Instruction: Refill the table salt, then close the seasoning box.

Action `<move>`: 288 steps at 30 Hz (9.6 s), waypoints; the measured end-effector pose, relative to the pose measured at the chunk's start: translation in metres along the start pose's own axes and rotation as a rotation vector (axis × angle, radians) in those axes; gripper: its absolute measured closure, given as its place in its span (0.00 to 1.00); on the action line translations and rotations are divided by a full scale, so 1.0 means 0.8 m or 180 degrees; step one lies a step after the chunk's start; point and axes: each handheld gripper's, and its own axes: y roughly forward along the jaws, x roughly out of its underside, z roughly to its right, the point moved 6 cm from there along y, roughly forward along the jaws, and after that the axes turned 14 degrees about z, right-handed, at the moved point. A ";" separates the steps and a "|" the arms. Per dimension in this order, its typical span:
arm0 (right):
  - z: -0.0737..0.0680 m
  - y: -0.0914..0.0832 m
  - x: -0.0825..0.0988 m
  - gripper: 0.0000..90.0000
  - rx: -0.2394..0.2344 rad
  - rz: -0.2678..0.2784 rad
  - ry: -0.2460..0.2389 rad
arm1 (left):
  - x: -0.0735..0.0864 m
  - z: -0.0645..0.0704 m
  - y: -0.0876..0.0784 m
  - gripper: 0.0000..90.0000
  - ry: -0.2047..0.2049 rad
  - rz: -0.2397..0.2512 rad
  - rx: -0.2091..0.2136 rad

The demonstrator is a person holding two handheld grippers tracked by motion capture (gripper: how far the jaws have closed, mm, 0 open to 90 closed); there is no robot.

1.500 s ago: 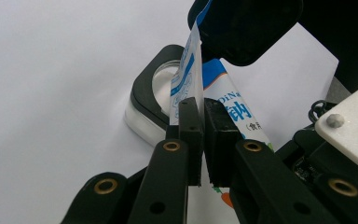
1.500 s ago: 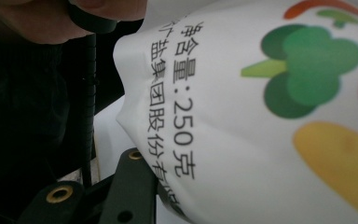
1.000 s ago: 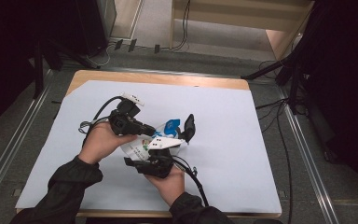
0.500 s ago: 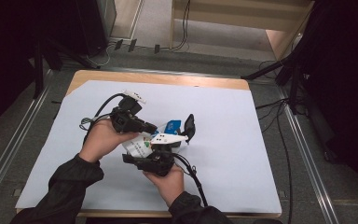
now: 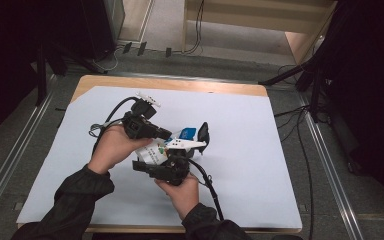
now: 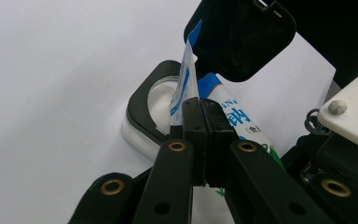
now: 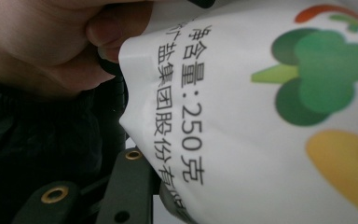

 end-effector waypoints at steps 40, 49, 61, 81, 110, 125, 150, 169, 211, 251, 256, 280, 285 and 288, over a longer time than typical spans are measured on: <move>0.005 0.006 0.017 0.78 0.0047 -0.0181 -0.0405 | 0.017 -0.006 -0.006 0.98 -0.0034 -0.0014 0.0176; 0.008 0.008 0.026 0.80 0.0095 -0.0232 -0.0545 | 0.022 -0.013 -0.008 0.97 -0.0101 0.0001 0.0189; 0.015 0.008 0.034 0.81 0.0227 -0.0324 -0.0790 | 0.026 -0.019 -0.003 0.94 -0.0101 -0.0030 0.0198; 0.026 0.010 0.047 0.81 0.0365 -0.0454 -0.1069 | 0.031 -0.025 0.011 0.98 0.0036 -0.0103 0.0189; 0.040 0.008 0.068 0.80 0.0513 -0.0532 -0.1086 | 0.036 -0.028 0.004 0.99 0.0122 -0.0056 0.0246; 0.047 0.006 0.078 0.80 0.0570 -0.0541 -0.1054 | 0.045 -0.025 -0.006 1.00 0.0238 0.0025 0.0342; 0.055 0.000 0.077 0.78 0.0776 -0.0483 -0.1210 | 0.043 -0.014 -0.021 1.00 0.0313 0.0239 0.0536; 0.055 -0.004 0.076 0.78 0.0877 -0.0390 -0.1304 | 0.041 -0.009 -0.029 1.00 0.0376 0.0333 0.0706; 0.064 -0.018 0.064 0.75 0.0905 -0.0302 -0.1050 | 0.047 -0.014 -0.062 1.00 0.0402 0.0165 0.0612; 0.038 -0.062 0.023 0.66 0.0524 -0.0547 -0.1009 | 0.038 -0.050 -0.118 1.00 0.0249 0.0634 0.0173; 0.038 -0.077 0.018 0.66 0.0471 -0.0646 -0.1046 | 0.041 -0.061 -0.117 1.00 0.0190 0.0667 0.0097; 0.067 -0.139 -0.006 0.65 0.0650 -0.0671 -0.1024 | 0.044 -0.121 -0.110 1.00 -0.0015 0.0777 -0.0243; 0.071 -0.147 -0.010 0.65 0.0605 -0.0686 -0.0979 | 0.044 -0.141 -0.107 1.00 -0.0019 0.0862 -0.0375; 0.074 -0.151 -0.012 0.64 0.0638 -0.0688 -0.0947 | 0.042 -0.158 -0.102 1.00 -0.0062 0.0915 -0.0526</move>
